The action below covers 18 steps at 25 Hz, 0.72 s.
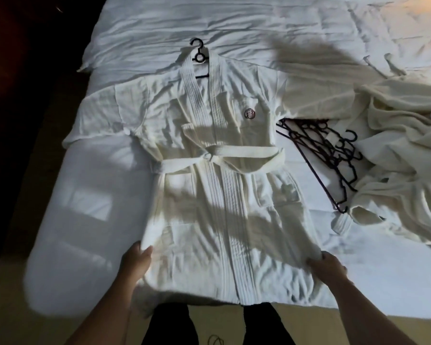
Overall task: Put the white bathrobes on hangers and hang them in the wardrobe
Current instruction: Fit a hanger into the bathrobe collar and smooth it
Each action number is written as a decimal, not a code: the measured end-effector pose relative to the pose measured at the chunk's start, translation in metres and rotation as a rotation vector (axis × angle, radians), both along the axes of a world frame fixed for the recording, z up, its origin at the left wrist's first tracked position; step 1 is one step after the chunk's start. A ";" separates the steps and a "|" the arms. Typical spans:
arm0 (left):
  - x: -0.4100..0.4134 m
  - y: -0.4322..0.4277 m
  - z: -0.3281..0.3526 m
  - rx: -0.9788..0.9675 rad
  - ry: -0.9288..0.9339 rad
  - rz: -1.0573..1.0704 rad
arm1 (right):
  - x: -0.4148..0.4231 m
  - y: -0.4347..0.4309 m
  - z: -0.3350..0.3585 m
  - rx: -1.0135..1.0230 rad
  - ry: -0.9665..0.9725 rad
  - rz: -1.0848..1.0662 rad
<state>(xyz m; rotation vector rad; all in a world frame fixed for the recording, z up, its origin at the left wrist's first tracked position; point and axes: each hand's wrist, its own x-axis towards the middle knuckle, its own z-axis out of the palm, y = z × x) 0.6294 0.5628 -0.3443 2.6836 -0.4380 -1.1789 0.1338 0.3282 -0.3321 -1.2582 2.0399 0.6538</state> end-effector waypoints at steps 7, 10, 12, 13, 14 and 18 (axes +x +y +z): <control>-0.020 0.036 0.021 0.124 -0.173 0.014 | -0.028 0.053 0.030 0.049 0.081 -0.082; -0.056 0.037 0.050 0.144 -0.265 -0.112 | -0.003 0.071 0.073 -0.001 0.057 -0.040; -0.083 0.027 0.067 0.083 -0.230 -0.263 | 0.012 0.088 0.103 -0.071 0.030 0.012; -0.092 0.017 0.074 0.071 -0.181 -0.369 | 0.015 0.093 0.116 -0.103 0.016 0.031; -0.099 0.003 0.083 0.062 -0.118 -0.470 | 0.018 0.096 0.131 -0.130 -0.010 0.027; -0.136 -0.075 0.127 -0.112 0.124 -0.790 | 0.000 0.090 0.184 -0.275 -0.185 -0.207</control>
